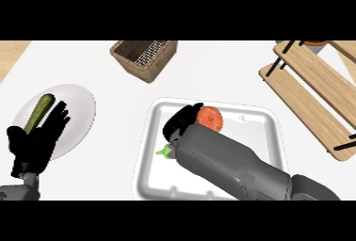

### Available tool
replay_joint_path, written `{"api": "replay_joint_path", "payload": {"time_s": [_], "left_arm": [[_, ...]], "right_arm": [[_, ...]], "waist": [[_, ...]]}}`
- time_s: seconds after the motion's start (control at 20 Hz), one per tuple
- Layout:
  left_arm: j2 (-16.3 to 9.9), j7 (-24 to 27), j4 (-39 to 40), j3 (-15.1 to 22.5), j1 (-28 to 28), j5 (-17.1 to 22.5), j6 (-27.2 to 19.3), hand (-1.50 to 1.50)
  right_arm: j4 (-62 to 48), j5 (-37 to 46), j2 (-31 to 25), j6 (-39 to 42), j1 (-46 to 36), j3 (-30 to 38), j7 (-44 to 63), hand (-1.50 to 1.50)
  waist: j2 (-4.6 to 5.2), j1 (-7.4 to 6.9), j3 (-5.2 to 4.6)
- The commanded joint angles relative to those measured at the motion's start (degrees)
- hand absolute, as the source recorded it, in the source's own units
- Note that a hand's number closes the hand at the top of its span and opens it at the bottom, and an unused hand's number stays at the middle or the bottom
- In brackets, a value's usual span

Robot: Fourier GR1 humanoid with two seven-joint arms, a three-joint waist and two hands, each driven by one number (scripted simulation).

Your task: Pick the eggplant from the tray and place it in the tiered shelf

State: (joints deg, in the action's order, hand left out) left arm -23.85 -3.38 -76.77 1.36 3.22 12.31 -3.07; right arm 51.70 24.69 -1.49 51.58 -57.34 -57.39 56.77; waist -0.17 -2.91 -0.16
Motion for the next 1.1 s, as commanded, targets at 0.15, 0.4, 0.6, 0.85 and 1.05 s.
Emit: {"api": "replay_joint_path", "payload": {"time_s": [0.15,0.4,0.6,0.85,1.05], "left_arm": [[1.98,-0.63,0.36,0.22,1.14,-1.87,-2.68,0.0],[1.26,0.73,-0.52,-1.09,-2.36,-1.3,-0.6,0.0],[0.64,-1.34,-0.88,-2.1,-0.98,-0.83,0.2,0.0],[-0.47,0.99,-0.76,-3.9,-3.02,0.26,2.95,0.0],[0.31,-1.79,-5.18,-3.31,-3.85,-0.84,1.32,0.0]], "right_arm": [[-3.15,-2.09,1.42,4.4,-1.29,-2.31,10.48,-1.5],[-2.28,-2.24,1.42,3.11,-0.47,-3.6,9.49,-1.5],[0.66,-3.32,1.44,4.48,0.18,-2.34,12.45,-1.5],[-3.64,-3.18,1.43,0.77,0.98,-4.28,10.87,-1.5],[-3.33,-0.37,1.45,1.81,2.98,-2.72,10.4,1.5]], "waist": [[0.25,1.3,0.08],[0.21,1.35,0.12],[0.04,2.08,0.13],[0.3,1.04,0.11],[0.08,1.84,0.16]]}}
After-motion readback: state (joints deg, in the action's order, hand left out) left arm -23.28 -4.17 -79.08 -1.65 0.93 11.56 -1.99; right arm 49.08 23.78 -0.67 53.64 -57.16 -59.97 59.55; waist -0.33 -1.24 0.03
